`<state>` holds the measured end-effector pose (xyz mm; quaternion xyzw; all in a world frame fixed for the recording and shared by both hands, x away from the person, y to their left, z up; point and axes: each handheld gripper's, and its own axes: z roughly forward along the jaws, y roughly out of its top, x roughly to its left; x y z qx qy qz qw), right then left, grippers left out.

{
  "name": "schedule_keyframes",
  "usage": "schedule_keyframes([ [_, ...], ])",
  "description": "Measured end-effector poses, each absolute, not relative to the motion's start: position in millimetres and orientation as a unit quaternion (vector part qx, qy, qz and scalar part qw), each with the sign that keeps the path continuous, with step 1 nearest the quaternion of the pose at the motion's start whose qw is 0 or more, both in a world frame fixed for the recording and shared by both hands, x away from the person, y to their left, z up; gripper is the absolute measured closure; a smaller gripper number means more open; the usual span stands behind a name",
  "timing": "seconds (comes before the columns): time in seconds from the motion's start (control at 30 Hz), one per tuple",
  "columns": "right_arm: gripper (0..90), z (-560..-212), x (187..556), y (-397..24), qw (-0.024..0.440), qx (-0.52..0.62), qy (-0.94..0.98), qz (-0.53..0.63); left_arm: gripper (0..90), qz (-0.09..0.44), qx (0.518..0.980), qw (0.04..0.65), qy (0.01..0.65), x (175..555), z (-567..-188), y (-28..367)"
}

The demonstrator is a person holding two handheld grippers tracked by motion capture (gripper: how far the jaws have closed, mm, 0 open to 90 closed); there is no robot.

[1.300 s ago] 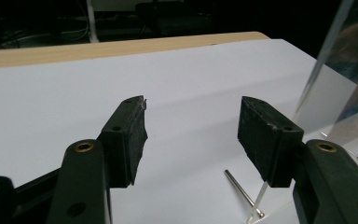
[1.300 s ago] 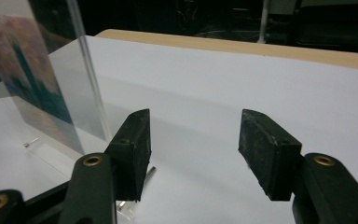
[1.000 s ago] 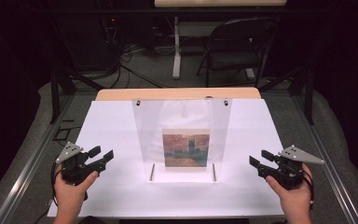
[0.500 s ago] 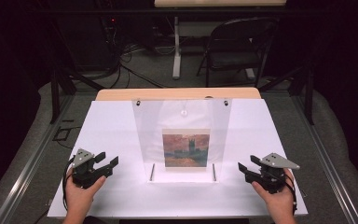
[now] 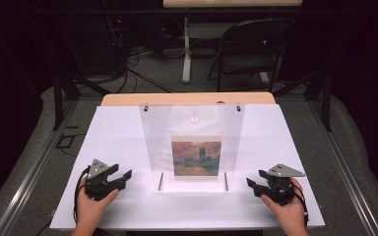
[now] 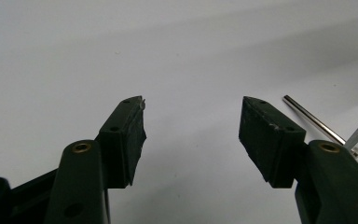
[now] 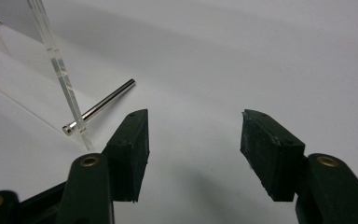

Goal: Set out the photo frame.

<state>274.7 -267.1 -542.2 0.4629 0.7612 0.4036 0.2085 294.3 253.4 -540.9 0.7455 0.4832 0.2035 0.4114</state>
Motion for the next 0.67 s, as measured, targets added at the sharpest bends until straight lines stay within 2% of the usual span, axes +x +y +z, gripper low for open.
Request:
schedule_keyframes([
  [0.1,41.8,-543.6,275.1,-268.2,0.195,0.467,0.760,0.407,40.4,0.196,0.749,0.410,0.482,294.9,-542.7,250.8],
  [0.67,41.2,-544.6,272.3,-269.7,0.196,0.463,0.763,0.406,40.4,0.189,0.754,0.407,0.479,297.9,-544.4,248.1],
])
